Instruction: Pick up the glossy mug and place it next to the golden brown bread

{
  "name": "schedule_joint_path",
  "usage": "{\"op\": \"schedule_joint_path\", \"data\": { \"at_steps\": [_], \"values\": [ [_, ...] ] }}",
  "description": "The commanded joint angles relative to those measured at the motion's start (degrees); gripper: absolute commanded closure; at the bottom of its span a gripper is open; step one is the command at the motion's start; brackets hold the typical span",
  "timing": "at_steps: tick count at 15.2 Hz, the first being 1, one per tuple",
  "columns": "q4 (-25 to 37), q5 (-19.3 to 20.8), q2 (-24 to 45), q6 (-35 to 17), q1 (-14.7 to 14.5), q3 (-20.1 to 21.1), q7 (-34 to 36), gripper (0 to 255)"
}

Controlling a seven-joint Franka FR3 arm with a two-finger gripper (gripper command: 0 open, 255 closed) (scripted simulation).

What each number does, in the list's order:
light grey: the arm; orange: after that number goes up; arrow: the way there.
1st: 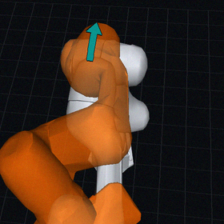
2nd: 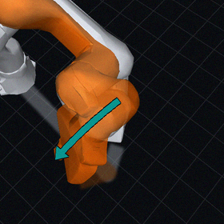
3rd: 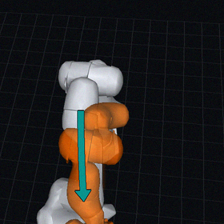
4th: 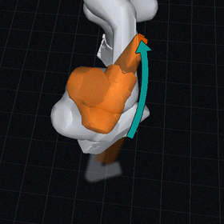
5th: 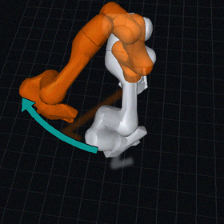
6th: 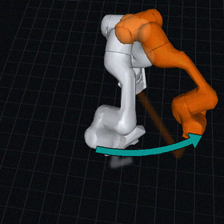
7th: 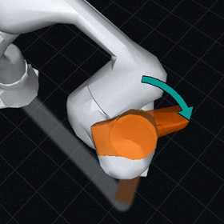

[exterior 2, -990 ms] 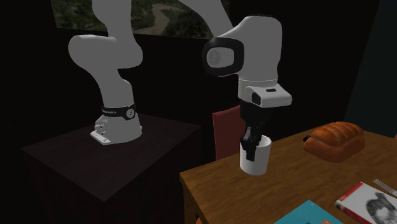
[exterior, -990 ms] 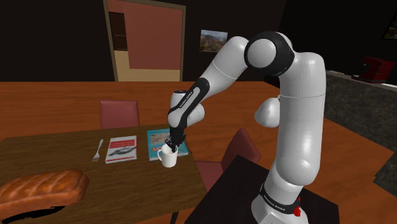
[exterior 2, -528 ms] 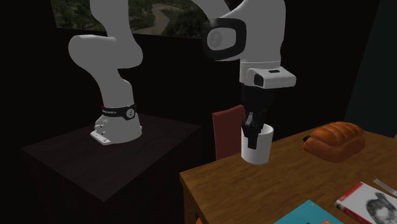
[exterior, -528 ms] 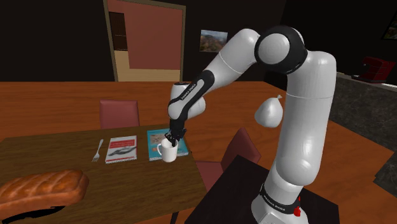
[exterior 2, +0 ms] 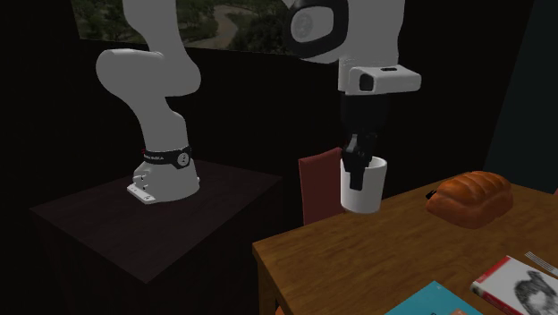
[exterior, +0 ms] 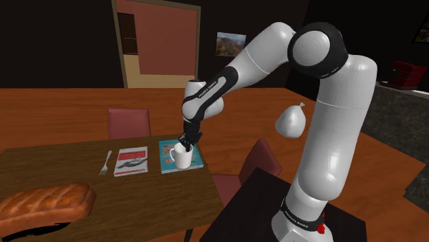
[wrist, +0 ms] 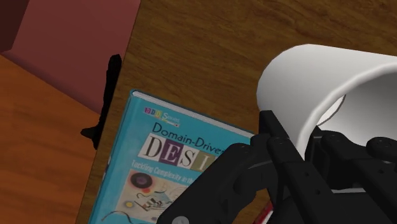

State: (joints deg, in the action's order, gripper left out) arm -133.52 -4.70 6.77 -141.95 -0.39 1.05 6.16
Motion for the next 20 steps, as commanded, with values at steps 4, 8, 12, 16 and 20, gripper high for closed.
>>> {"op": "schedule_joint_path", "data": {
  "at_steps": [4,8,12,16,20],
  "values": [
    [1.01,0.28,-2.85,3.85,0.03,-0.07,0.32,255],
    [6.75,0.91,0.85,5.73,-1.69,1.24,3.88,255],
    [15.01,1.97,6.74,7.9,-4.05,2.55,8.29,255],
    [24.41,3.13,13.1,10.81,-6.53,3.36,12.26,255],
    [35.27,4.25,20.09,14.57,-9.06,3.86,15.75,255]
  ]
}}
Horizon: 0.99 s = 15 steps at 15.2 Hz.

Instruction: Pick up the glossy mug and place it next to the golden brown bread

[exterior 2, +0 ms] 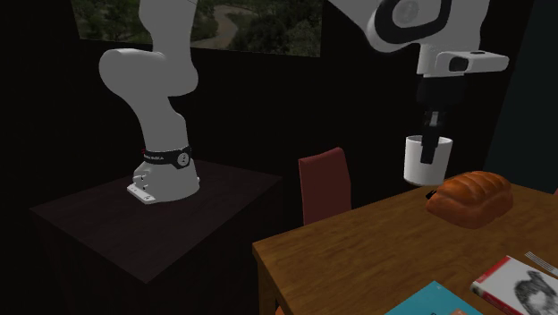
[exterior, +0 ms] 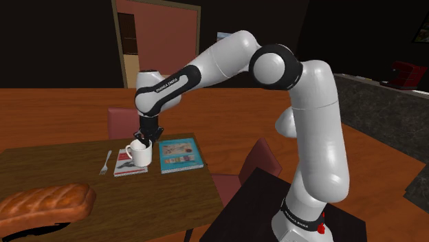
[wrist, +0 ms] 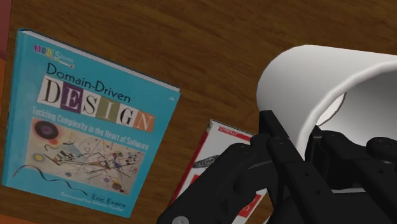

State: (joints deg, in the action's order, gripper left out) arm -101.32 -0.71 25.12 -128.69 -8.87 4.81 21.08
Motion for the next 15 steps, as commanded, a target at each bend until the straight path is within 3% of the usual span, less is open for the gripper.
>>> {"op": "schedule_joint_path", "data": {
  "at_steps": [1,8,10,12,15],
  "values": [
    [6.08,0.52,3.62,2.41,-1.23,0.17,1.62,255],
    [33.05,2.09,19.75,13.11,-5.95,0.32,6.27,255],
    [44.97,2.46,26.57,18.17,-7.47,0.24,7.28,255],
    [63.82,2.78,37.08,26.45,-9.22,0.06,7.97,255],
    [60.92,2.75,36.76,23.88,-9.11,0.03,7.96,255]
  ]
}}
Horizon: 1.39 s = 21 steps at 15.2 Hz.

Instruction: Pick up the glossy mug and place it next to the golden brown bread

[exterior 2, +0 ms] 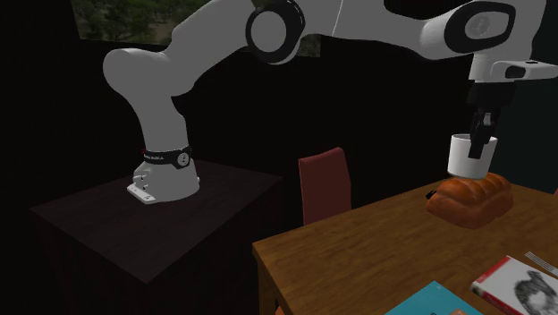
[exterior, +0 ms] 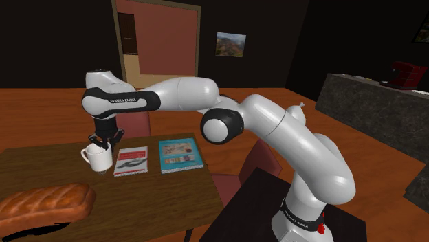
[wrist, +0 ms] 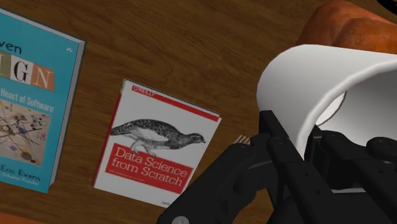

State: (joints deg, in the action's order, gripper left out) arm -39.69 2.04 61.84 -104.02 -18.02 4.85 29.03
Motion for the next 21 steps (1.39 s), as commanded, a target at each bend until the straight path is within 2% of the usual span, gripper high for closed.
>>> {"op": "schedule_joint_path", "data": {
  "at_steps": [1,10,21],
  "values": [
    [-1.32,0.01,0.12,-1.49,0.06,-0.01,0.0,255],
    [-5.0,0.08,1.93,-6.97,0.17,-0.07,-0.06,255],
    [-4.53,0.18,6.86,-11.43,0.08,-0.2,-0.2,255]
  ]
}}
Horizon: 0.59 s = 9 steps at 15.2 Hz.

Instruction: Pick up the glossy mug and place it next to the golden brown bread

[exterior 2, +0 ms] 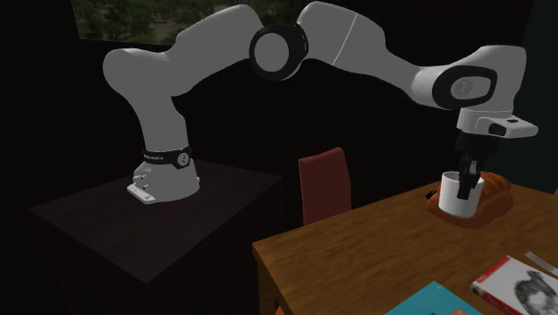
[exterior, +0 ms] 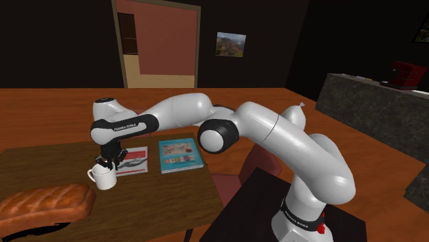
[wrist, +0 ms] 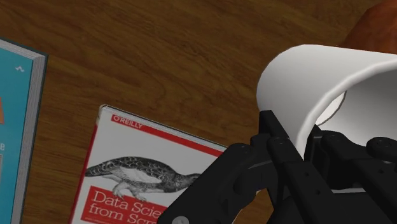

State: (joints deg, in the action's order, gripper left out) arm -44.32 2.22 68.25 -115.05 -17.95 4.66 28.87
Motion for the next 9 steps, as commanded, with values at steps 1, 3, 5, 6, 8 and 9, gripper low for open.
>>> {"op": "schedule_joint_path", "data": {
  "at_steps": [1,3,5,6,8,9],
  "values": [
    [0.41,0.01,1.05,-0.69,0.0,-0.02,-0.06,255],
    [1.24,0.03,2.35,-1.16,-0.05,-0.05,-0.09,255],
    [2.1,0.04,3.67,-1.62,-0.1,-0.08,-0.13,255],
    [2.79,0.05,4.46,-1.73,-0.13,-0.09,-0.16,255],
    [4.06,0.06,6.0,-1.99,-0.2,-0.12,-0.2,255],
    [5.01,0.06,6.94,-1.98,-0.24,-0.14,-0.23,255]
  ]
}}
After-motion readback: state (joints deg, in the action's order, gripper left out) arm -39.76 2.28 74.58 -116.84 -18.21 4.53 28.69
